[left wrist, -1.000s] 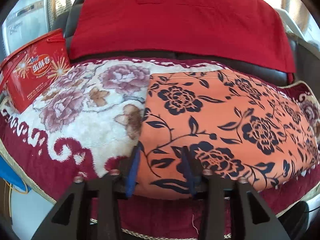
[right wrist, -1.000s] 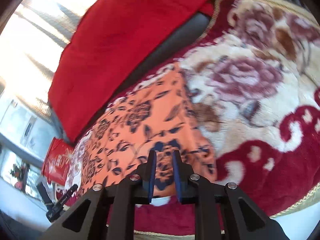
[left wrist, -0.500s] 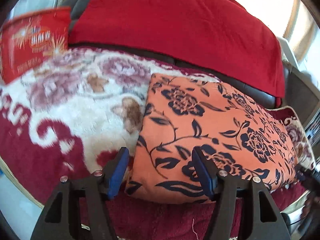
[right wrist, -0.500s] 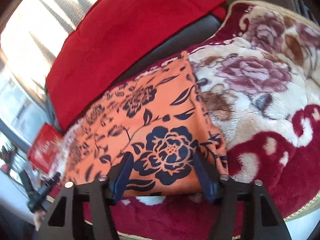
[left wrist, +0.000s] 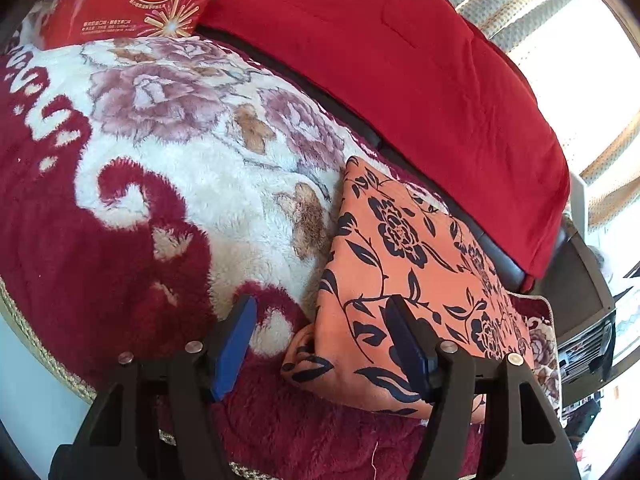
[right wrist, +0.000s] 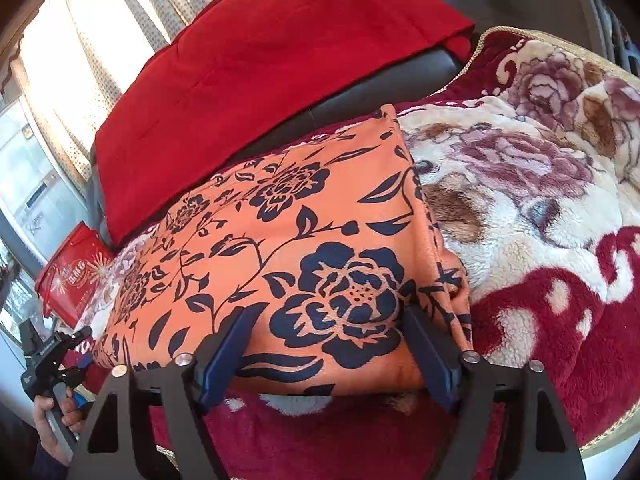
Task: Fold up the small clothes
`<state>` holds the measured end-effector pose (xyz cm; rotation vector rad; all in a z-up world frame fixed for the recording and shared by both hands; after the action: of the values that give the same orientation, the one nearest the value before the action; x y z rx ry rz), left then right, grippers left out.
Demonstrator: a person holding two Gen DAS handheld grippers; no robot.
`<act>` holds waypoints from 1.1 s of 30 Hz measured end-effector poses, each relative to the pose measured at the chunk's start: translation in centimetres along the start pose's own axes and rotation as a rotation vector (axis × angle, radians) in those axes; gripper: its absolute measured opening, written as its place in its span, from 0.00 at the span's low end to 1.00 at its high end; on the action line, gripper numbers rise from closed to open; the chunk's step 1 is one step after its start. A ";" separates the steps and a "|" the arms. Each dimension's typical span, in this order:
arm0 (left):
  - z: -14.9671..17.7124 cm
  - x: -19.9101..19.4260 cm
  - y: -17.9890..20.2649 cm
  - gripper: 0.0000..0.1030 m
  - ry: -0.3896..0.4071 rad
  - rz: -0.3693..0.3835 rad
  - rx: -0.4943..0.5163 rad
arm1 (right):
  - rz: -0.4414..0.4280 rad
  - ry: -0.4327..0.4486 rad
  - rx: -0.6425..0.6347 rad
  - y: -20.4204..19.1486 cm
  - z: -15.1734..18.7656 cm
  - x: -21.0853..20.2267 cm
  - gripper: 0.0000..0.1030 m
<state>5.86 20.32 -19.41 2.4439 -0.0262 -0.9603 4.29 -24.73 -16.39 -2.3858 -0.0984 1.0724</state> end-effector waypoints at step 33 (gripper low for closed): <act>1.0 0.9 0.7 0.66 -0.054 -0.102 0.050 | -0.384 0.045 0.257 3.4 -0.8 -1.7 0.80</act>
<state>6.03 19.09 -20.24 2.4852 0.0571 -1.0825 3.21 -28.47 -16.50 -2.0506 -0.3642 0.7972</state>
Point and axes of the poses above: each gripper's, at about its wrist camera, not at the fingertips, and x roughly the way its jaws point, y to its right, z to its underside, the point moved 8 cm from there along x, roughly the way its jaws point, and after that the axes turned 12 degrees about x, right-handed, at the moved point
